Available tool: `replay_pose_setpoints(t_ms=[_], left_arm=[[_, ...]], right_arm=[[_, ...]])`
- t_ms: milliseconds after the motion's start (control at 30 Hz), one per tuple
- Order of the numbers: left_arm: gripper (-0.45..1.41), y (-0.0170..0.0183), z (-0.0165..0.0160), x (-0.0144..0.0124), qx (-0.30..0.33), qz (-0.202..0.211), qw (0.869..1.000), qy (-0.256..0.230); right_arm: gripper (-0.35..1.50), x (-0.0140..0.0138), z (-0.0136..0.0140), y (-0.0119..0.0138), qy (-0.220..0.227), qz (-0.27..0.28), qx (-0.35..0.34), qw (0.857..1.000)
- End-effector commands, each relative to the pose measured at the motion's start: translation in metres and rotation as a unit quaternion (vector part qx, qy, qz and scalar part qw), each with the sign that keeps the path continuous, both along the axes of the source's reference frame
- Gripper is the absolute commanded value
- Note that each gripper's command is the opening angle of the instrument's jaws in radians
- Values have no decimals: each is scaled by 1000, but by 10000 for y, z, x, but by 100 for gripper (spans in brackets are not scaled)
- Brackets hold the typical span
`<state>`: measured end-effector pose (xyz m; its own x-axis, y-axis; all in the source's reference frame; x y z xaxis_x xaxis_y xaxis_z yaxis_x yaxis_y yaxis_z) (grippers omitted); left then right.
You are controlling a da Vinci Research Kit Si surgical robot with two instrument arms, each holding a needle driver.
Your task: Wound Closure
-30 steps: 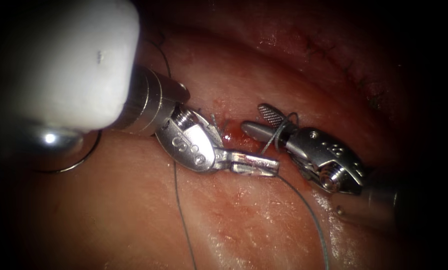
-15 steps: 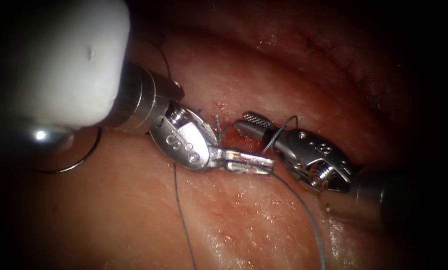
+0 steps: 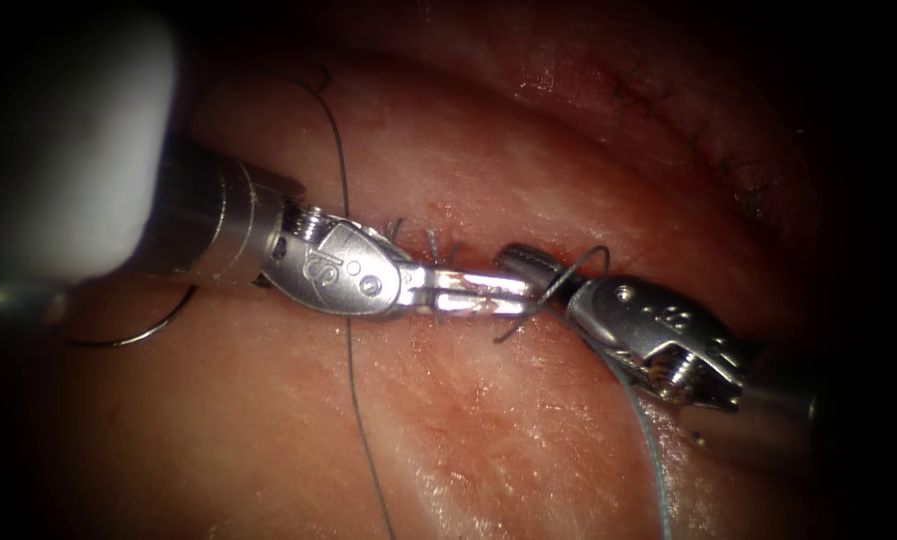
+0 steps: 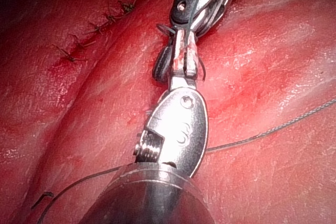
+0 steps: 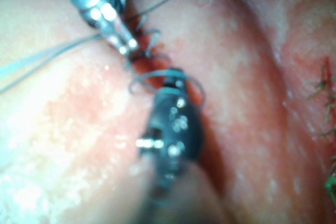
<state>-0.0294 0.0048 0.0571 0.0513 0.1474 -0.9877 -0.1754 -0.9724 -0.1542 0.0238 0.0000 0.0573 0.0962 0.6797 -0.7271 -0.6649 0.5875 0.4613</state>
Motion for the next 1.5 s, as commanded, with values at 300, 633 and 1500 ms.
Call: replay_pose_setpoints(t_ms=[300,633,1500], left_arm=[[-45,39,26,25,33,-24,998,49],[-45,117,39,19,58,-29,996,54],[-45,234,69,14,57,-47,994,74]], right_arm=[[-35,-5,-18,-23,-19,5,-30,999],[-35,22,-36,-50,-23,-1,-45,999],[-35,38,-53,-90,-12,-11,-53,998]])
